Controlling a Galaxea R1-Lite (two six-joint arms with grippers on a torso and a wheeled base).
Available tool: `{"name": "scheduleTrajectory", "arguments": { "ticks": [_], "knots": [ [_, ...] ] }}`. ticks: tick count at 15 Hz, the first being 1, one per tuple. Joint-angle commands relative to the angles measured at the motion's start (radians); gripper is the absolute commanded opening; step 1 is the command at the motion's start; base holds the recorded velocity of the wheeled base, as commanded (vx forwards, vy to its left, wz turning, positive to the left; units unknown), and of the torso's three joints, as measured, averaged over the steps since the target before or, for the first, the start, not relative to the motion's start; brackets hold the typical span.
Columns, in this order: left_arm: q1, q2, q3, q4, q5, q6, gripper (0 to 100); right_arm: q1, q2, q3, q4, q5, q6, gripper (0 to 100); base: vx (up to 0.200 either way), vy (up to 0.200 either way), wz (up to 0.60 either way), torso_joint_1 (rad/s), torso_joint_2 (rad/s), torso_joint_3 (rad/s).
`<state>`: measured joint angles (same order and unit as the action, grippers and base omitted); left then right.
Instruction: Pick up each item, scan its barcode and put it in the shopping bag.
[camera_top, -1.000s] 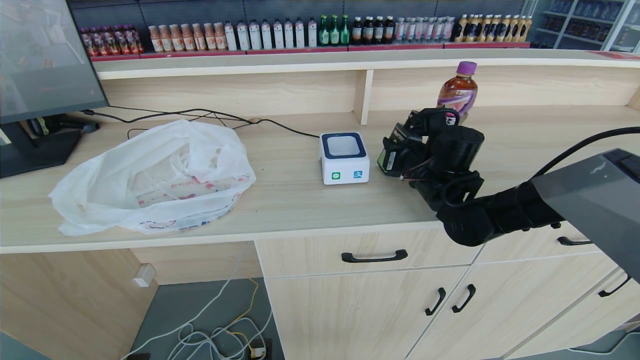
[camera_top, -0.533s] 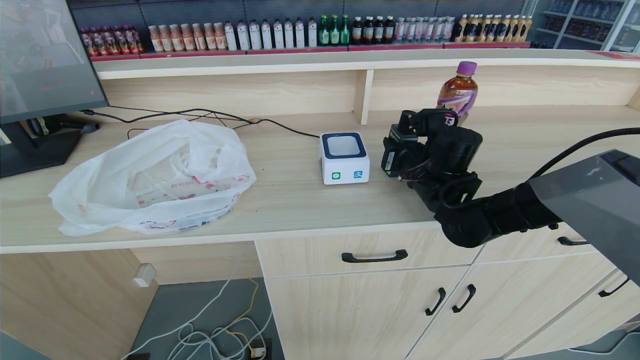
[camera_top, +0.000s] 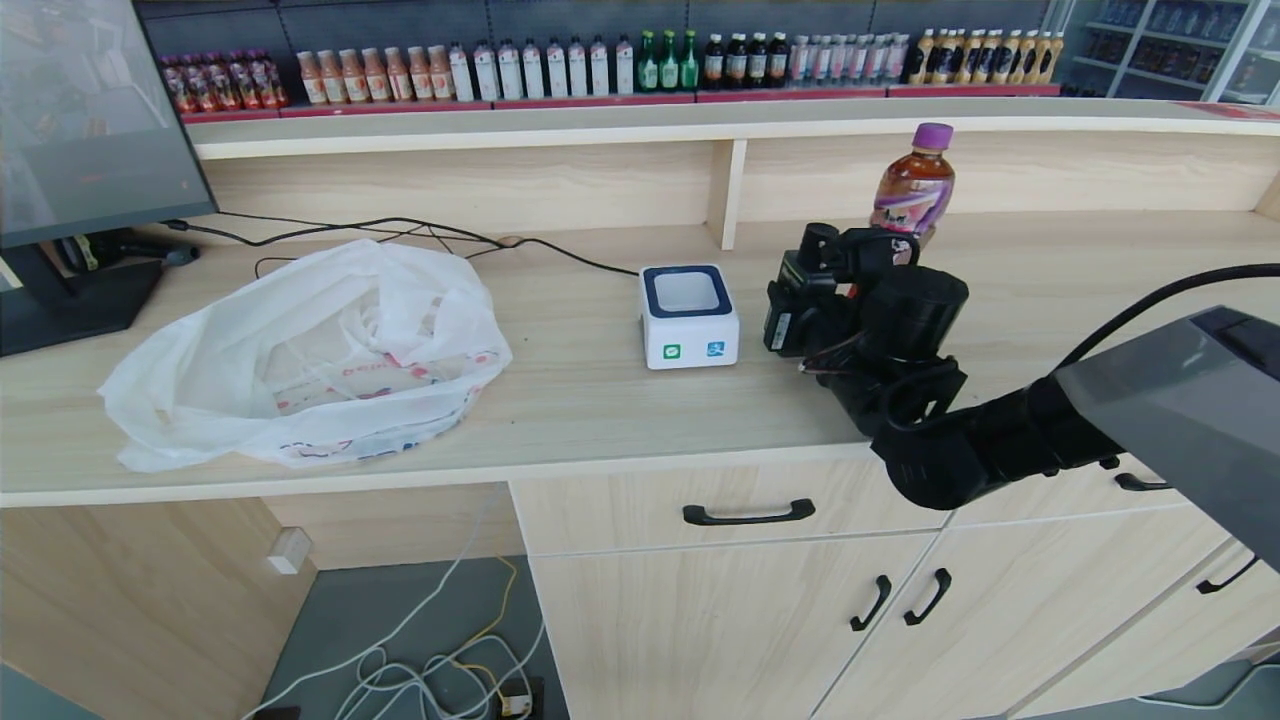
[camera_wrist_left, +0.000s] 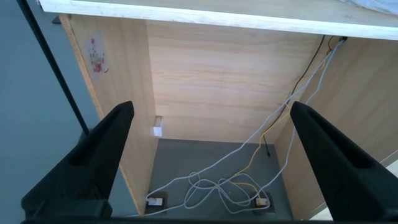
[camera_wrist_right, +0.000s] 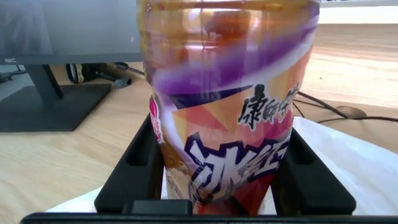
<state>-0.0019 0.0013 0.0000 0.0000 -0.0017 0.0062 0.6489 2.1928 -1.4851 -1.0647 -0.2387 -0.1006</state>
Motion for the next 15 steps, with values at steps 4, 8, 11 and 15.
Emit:
{"name": "scheduleTrajectory", "arguments": {
  "ticks": [4,8,11,15],
  "knots": [
    [-0.001,0.000,0.000,0.000,0.000,0.000,100,-0.014,0.059,-0.050,0.003,-0.008,-0.001,0,0.000,0.000,0.00,0.000,0.00,0.000],
    [-0.001,0.000,0.000,0.000,0.000,0.000,100,-0.025,0.064,-0.041,-0.001,-0.005,0.001,0,0.000,0.000,0.00,0.000,0.00,0.000],
    [-0.001,0.000,0.000,0.000,0.000,0.000,100,-0.028,0.071,-0.040,-0.005,-0.007,0.001,0,0.000,0.000,0.00,0.000,0.00,0.000],
    [0.000,0.000,0.000,0.000,0.000,-0.002,100,-0.026,0.091,-0.014,-0.072,-0.011,-0.008,0,0.000,0.000,0.00,0.000,0.00,0.000]
  ]
}}
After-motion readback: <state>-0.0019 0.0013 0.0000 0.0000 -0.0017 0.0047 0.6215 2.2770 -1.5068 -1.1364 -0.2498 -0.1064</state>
